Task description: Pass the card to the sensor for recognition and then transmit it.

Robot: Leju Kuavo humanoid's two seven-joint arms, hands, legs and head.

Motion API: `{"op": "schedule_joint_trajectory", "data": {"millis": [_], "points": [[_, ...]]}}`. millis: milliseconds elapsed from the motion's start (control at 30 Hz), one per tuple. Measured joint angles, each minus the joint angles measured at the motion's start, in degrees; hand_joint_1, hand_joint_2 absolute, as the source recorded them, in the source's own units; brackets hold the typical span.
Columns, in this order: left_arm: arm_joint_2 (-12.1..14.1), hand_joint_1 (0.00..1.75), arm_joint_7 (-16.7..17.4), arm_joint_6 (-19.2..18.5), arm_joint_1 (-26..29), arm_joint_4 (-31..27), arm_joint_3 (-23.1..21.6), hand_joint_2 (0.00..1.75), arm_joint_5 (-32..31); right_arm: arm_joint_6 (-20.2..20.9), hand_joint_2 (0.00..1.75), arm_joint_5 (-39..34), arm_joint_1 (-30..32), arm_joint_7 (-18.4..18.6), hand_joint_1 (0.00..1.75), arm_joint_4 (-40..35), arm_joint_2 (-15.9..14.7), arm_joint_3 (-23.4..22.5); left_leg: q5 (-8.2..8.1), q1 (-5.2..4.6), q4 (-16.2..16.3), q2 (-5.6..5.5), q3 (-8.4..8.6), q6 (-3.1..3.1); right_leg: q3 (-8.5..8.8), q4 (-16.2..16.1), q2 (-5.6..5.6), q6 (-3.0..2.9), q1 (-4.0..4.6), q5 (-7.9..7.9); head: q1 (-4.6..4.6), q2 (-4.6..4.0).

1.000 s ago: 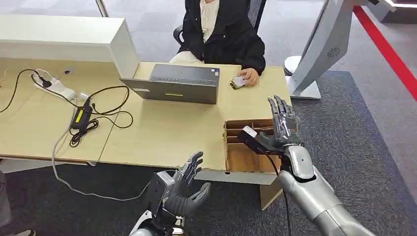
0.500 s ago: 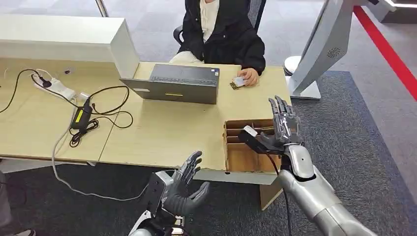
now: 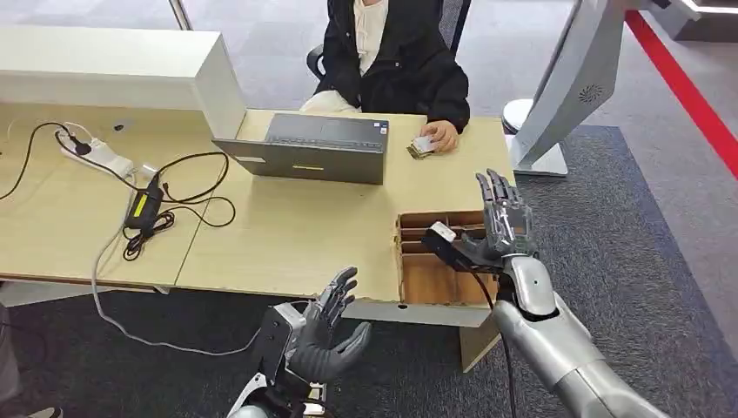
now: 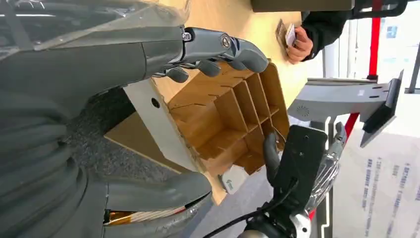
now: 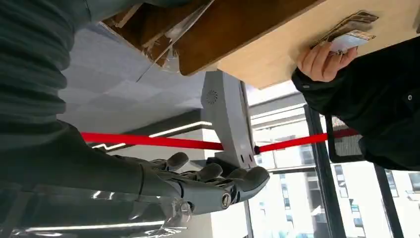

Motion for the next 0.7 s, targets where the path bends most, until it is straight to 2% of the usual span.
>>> {"op": "schedule_joint_trajectory", "data": {"millis": [100,133,167,200,700], "points": [[0.0,0.00,0.0,-0.1,0.0,0.0,0.0,1.75,0.0,0.0,1.75,0.0,0.1,0.1,0.00,0.0,0.0,0.0,0.00,0.00,0.0,0.00,0.00,0.00,0.00,0.0,0.00,0.00,0.00,0.00,0.00,0.00],[0.0,0.00,0.0,-0.2,0.0,0.0,0.0,1.75,0.0,0.0,1.75,0.0,0.1,0.2,0.05,0.0,0.0,0.0,0.00,0.00,0.0,0.00,0.00,0.00,0.00,0.0,0.00,0.00,0.00,0.00,0.00,0.00],[0.0,0.00,0.0,-0.2,0.0,0.0,0.0,1.75,0.0,0.1,1.75,0.0,0.2,0.2,1.52,0.0,-0.1,0.0,0.00,0.00,0.0,0.00,0.00,0.00,0.00,0.0,0.00,0.00,0.00,0.00,0.00,0.00],[0.0,0.00,0.0,-0.2,0.0,0.0,0.0,1.75,0.0,0.0,1.75,0.0,0.2,0.2,1.71,0.0,-0.1,0.0,0.00,0.00,0.0,0.00,0.00,0.00,0.00,0.0,0.00,0.00,0.00,0.00,0.00,0.00],[0.0,0.00,-0.1,-1.0,0.3,0.0,0.0,1.75,-0.2,2.0,1.75,0.0,0.5,0.2,1.75,0.0,-0.1,0.0,0.00,0.00,0.0,0.00,0.00,0.00,0.01,0.0,0.00,0.00,0.00,0.00,0.00,0.00]]}}
